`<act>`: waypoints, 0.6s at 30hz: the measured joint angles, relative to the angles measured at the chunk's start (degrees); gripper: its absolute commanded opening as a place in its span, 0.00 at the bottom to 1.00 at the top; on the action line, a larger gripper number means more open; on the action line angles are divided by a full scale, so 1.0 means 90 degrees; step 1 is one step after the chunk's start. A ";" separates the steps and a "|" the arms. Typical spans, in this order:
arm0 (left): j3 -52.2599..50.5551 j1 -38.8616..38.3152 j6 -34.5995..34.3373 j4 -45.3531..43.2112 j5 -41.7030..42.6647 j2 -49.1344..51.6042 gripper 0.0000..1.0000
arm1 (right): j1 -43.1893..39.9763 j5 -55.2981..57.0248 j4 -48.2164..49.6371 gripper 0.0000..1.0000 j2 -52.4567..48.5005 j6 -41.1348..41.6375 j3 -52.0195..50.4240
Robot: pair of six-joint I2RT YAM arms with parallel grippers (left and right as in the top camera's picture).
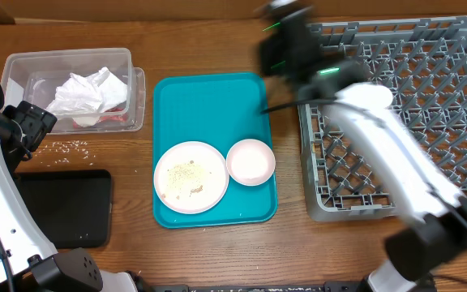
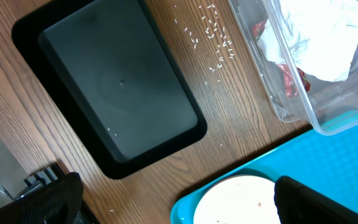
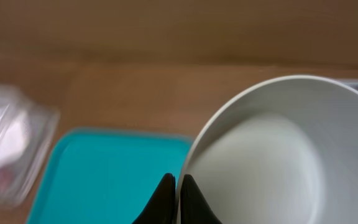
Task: Sort waste into correct bins and load items into the dishwasher
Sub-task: 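Grip the white bowl rim and lift it toward the rack, then carry the white bowl to the rack's upper right area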
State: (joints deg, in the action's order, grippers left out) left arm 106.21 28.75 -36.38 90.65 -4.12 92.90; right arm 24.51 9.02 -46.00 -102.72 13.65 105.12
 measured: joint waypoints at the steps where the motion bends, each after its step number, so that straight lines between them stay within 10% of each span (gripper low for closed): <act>1: 0.0000 0.0000 0.0000 0.0000 0.0000 0.0000 1.00 | -0.0408 -0.0024 -0.0182 0.04 0.0214 0.0051 0.0041; 7: 0.0000 0.0000 -0.0007 0.0000 0.0000 0.0000 1.00 | -0.2803 -0.0719 -0.0427 0.04 0.0410 0.0141 0.0075; 18: 0.0000 0.0000 -0.0015 0.0000 0.0000 0.0000 1.00 | -0.5644 -0.6448 -0.0017 0.04 -0.1110 -0.0330 -0.0049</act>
State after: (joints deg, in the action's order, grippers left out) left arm 106.21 28.75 -36.51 90.65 -4.12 92.90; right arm -26.28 -49.01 -46.15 -112.71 10.68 104.68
